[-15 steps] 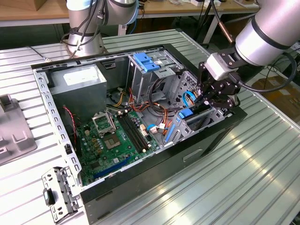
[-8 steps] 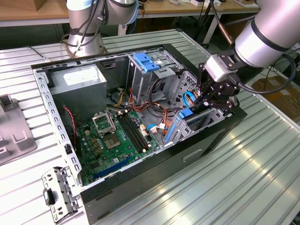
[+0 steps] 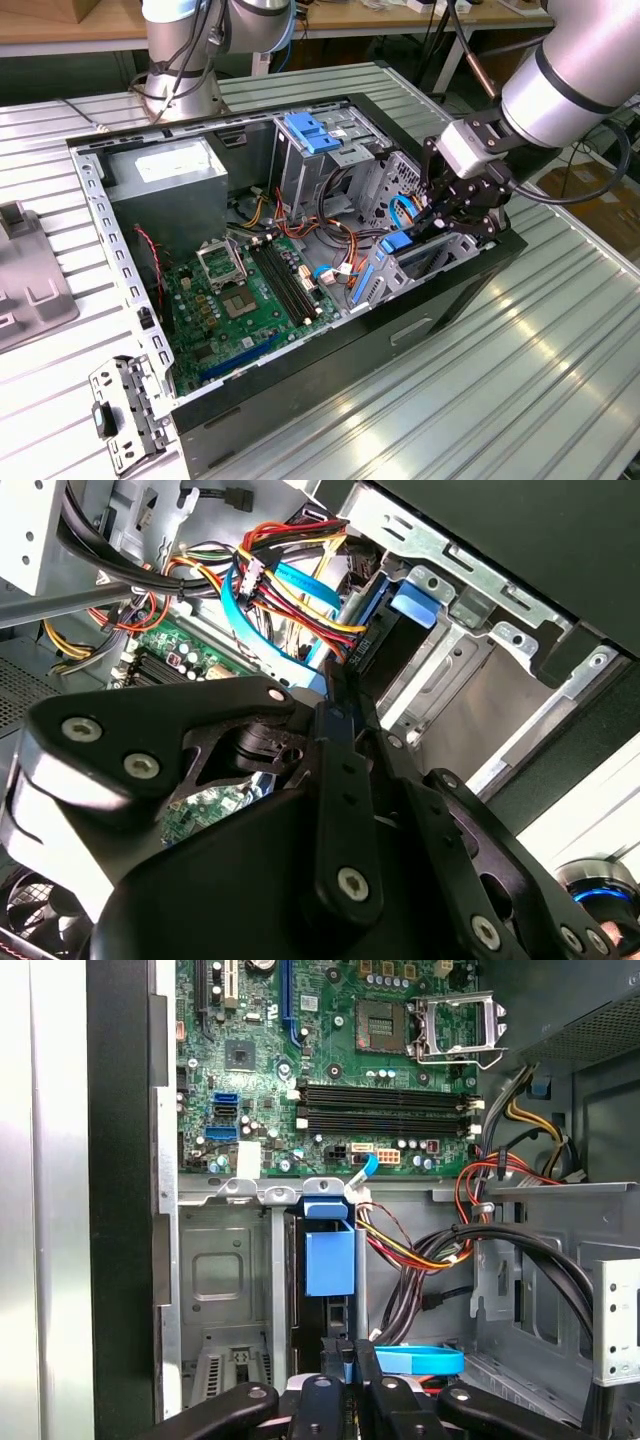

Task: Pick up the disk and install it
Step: 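Insert the second disk wire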

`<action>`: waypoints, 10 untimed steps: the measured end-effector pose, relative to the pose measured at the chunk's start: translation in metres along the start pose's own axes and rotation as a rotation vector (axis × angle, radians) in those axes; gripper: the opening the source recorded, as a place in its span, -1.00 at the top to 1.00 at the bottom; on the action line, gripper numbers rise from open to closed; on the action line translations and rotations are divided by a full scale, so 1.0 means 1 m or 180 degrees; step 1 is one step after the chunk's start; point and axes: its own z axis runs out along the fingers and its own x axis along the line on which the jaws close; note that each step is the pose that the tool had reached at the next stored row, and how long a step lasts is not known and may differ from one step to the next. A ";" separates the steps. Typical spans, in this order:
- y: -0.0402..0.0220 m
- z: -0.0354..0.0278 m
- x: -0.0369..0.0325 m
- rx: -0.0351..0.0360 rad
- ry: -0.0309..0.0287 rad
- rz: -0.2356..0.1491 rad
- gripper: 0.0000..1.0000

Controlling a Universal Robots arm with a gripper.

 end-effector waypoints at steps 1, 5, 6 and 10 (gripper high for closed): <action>0.0000 0.0000 0.0000 0.0000 0.0000 0.0000 0.67; 0.0000 0.0000 0.0003 0.0000 0.0000 0.0000 0.52; 0.0000 -0.0003 0.0003 0.0000 0.0000 0.0000 0.52; 0.0000 -0.0065 -0.0011 0.0000 0.0000 0.0000 0.52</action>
